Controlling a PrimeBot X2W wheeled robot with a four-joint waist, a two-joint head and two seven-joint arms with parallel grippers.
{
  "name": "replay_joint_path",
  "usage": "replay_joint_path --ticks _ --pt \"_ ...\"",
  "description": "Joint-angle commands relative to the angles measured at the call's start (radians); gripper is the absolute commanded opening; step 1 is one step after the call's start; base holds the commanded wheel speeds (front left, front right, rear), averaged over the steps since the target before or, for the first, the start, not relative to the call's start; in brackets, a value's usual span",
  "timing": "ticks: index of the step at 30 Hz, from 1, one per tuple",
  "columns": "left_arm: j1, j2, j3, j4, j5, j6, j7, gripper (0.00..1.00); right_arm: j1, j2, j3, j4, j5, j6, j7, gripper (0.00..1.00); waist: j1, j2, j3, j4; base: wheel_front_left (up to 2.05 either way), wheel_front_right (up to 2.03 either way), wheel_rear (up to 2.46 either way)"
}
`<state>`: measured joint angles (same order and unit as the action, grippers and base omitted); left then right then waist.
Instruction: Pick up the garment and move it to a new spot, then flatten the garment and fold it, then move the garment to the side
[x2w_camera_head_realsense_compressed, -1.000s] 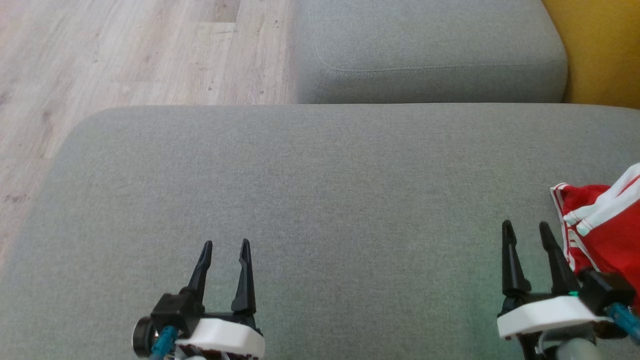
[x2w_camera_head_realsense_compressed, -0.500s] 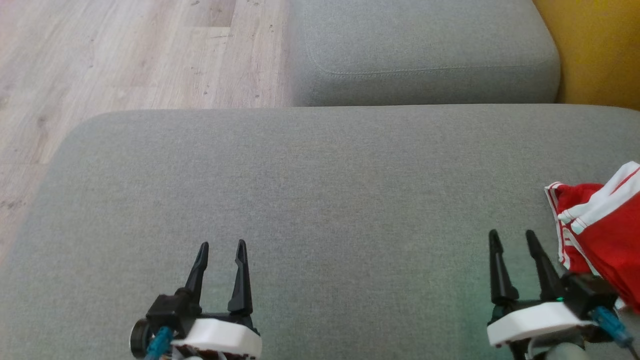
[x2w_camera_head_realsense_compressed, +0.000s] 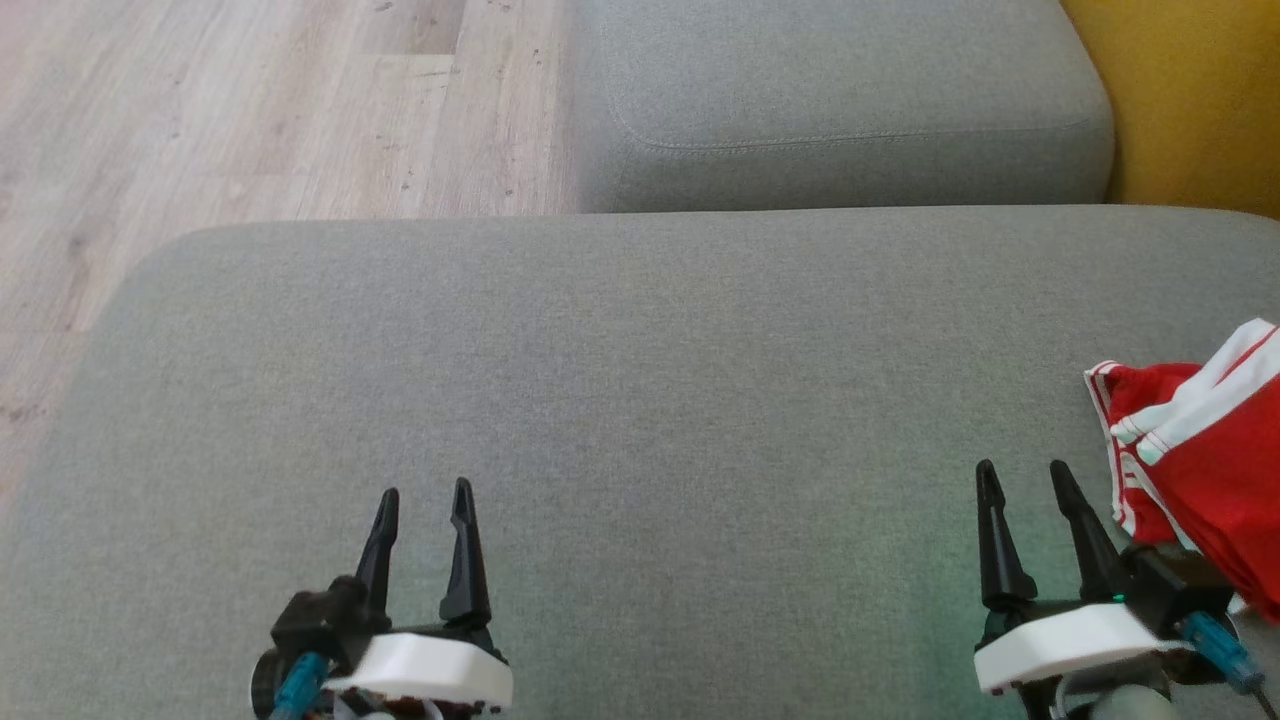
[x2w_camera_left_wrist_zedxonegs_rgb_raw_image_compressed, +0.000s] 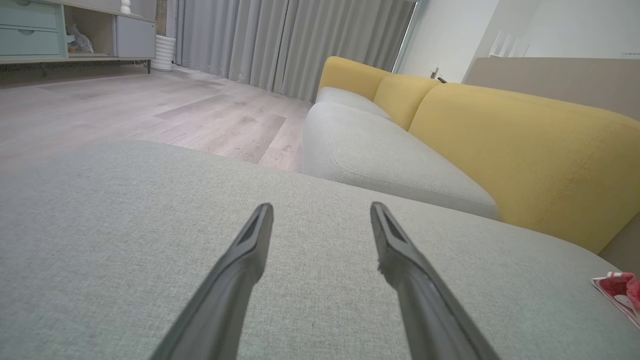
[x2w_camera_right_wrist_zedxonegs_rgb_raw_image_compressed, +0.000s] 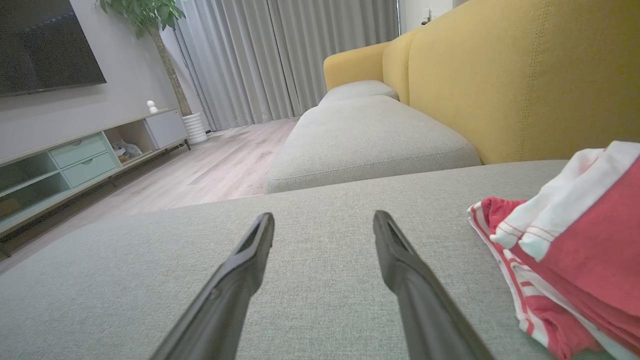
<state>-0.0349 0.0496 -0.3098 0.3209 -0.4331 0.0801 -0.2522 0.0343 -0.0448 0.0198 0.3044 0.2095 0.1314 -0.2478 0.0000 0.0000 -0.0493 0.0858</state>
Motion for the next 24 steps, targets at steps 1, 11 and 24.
replay_joint_path --ticks 1,11,24 --pt "-0.024 0.001 0.038 -0.024 -0.008 0.006 -0.010 1.00 -0.046 -0.006 0.019 -0.030 -0.004 -0.001 -0.014 1.00 0.0000 0.0000 0.000 -0.001 0.00 0.00 0.00" --pt "-0.022 0.001 0.044 -0.022 -0.020 0.006 -0.010 1.00 -0.050 -0.005 0.018 -0.025 0.002 -0.001 -0.014 1.00 0.0000 0.0000 0.002 -0.010 0.00 0.00 0.00" --pt "0.006 0.002 0.031 0.034 -0.108 -0.012 0.028 0.00 -0.002 0.000 -0.012 0.035 0.098 0.000 0.029 0.00 0.0000 0.0000 0.006 -0.016 0.00 0.00 0.00"
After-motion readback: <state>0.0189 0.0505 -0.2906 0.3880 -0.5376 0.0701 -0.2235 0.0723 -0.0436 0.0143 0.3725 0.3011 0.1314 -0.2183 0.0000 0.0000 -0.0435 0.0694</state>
